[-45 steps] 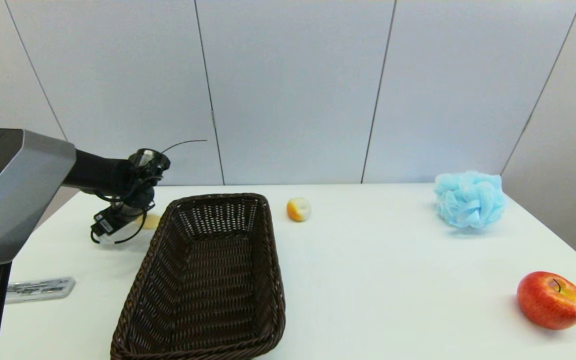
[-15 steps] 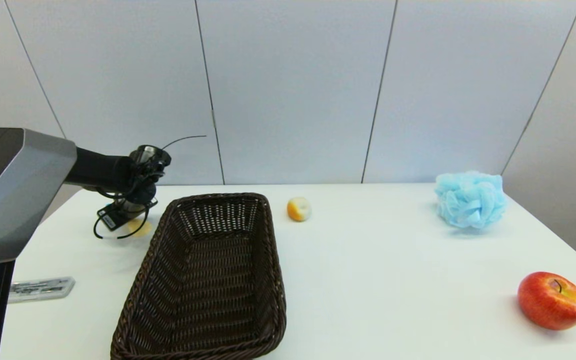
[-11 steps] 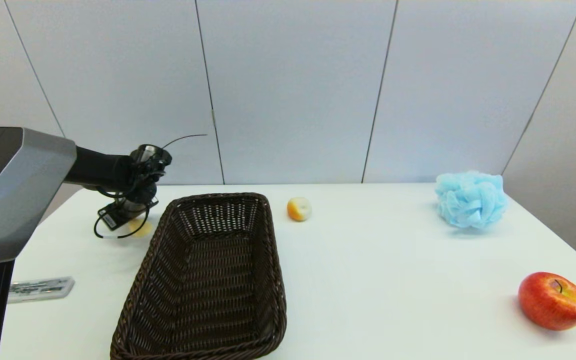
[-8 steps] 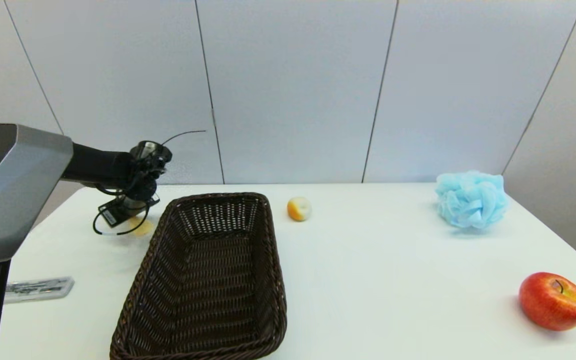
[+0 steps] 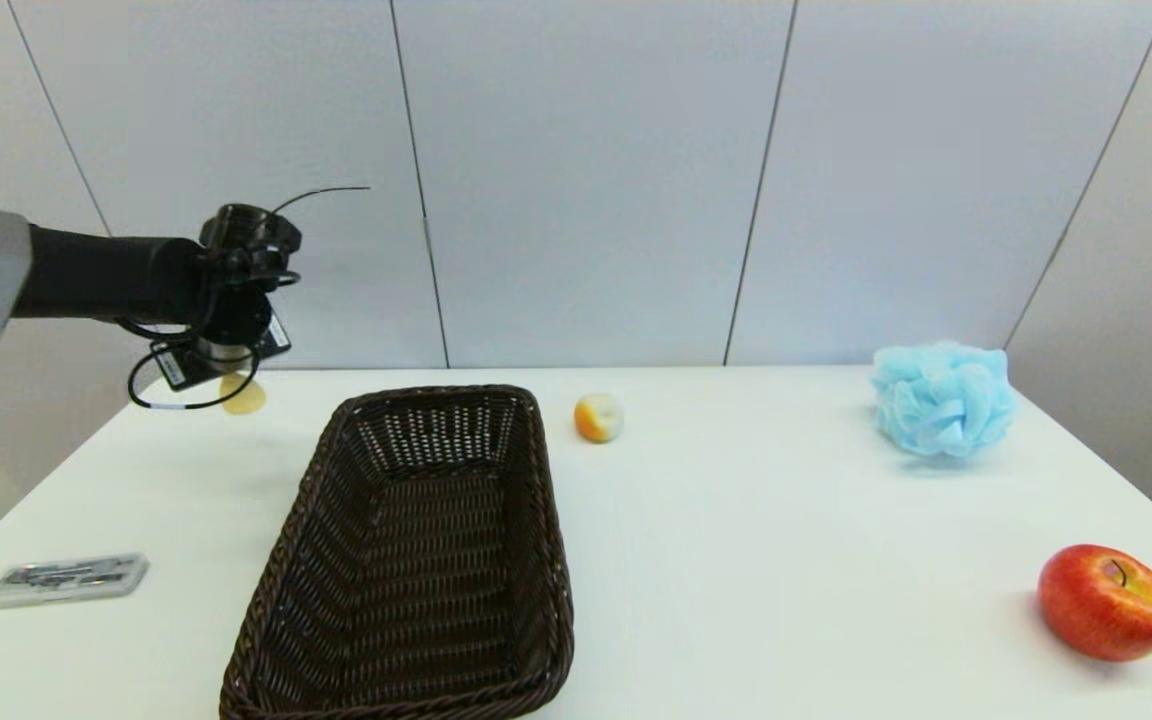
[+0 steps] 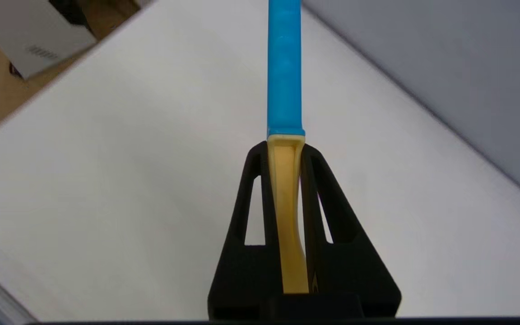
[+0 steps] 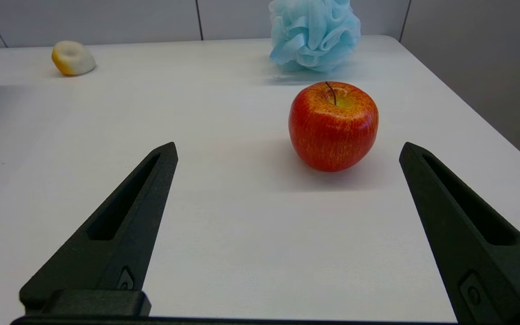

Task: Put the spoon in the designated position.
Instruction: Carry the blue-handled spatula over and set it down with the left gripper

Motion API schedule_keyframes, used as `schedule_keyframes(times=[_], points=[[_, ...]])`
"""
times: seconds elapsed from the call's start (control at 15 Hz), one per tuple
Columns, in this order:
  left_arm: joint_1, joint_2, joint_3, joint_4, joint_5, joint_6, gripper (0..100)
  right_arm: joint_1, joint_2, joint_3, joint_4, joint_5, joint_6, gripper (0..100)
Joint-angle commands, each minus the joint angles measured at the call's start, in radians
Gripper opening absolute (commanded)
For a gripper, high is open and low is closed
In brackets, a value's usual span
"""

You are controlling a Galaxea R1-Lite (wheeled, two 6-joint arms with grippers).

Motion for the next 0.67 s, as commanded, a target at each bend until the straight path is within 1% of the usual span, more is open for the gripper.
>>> schedule_keyframes(times=[0.07,0.27,0.4,0.53,0.67], points=[[-0.006,-0.097,-0.084,0.001,-0.016,0.11,0,0.0,0.001,0.0,0.0,0.0,0.0,100],[-0.092,-0.137,-0.116,0.0,-0.131,0.103,0,0.0,0.001,0.0,0.0,0.0,0.0,100],[-0.173,-0.167,-0.111,0.008,-0.209,0.062,0,0.0,0.001,0.0,0.0,0.0,0.0,100],[-0.241,-0.194,-0.105,0.027,-0.254,0.028,0,0.0,0.001,0.0,0.0,0.0,0.0,100],[-0.31,-0.215,-0.091,0.035,-0.328,-0.001,0,0.0,0.001,0.0,0.0,0.0,0.0,100]])
